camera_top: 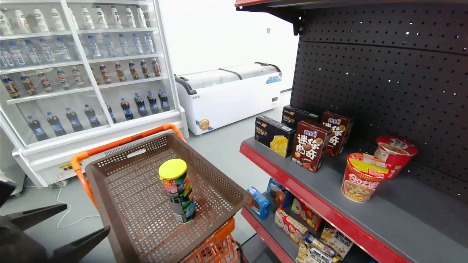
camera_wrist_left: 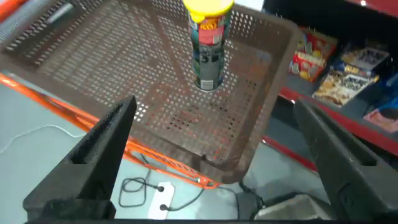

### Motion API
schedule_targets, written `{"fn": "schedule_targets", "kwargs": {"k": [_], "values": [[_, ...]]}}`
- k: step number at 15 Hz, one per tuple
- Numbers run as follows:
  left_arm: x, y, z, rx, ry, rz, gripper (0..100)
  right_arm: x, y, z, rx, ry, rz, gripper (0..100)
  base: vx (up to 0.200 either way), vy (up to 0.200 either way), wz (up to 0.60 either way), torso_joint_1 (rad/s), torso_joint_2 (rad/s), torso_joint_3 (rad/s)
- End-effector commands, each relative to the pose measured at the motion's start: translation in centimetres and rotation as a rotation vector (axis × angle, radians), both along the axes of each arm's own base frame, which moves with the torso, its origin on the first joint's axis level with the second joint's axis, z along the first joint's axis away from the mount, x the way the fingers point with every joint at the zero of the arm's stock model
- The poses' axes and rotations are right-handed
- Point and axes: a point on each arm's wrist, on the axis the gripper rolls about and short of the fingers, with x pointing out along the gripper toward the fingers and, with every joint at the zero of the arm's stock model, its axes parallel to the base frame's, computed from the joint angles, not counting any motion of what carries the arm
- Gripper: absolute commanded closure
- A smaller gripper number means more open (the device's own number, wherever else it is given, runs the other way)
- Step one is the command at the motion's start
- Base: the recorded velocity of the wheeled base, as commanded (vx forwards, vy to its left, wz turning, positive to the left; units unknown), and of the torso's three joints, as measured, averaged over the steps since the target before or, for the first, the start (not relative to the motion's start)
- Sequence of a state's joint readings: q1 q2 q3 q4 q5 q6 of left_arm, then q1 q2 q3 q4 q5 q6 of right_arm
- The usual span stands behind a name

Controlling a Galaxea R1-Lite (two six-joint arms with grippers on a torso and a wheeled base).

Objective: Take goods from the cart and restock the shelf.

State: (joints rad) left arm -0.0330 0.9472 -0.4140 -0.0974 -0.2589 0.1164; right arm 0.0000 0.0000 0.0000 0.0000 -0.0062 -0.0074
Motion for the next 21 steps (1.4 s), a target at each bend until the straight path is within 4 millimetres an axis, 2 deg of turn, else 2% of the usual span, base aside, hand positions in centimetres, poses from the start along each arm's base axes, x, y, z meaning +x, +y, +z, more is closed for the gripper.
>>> {"fn": "schedule_targets", "kwargs": {"k": [1,6,12,16,21], "values": [[3.5,-0.2,-4.8,0.009,0.207,-0.035,0,0.0,0.0,0.0,0.000,0.000,0.000,0,0.000,0.000,0.00,0.000,0.00,0.000],[6.5,-0.6,-8.2,-0.018,0.283,-0.080,0,0.0,0.0,0.0,0.000,0.000,0.000,0,0.000,0.000,0.00,0.000,0.00,0.000],[13.2,-0.8,-11.6,-0.017,0.270,-0.083,0,0.0,0.0,0.0,0.000,0.000,0.000,0,0.000,0.000,0.00,0.000,0.00,0.000],[16.4,-1.2,-12.6,-0.041,0.257,-0.130,0,0.0,0.0,0.0,0.000,0.000,0.000,0,0.000,0.000,0.00,0.000,0.00,0.000],[18.3,-2.4,-13.4,-0.048,0.252,-0.200,0,0.0,0.0,0.0,0.000,0.000,0.000,0,0.000,0.000,0.00,0.000,0.00,0.000]]}}
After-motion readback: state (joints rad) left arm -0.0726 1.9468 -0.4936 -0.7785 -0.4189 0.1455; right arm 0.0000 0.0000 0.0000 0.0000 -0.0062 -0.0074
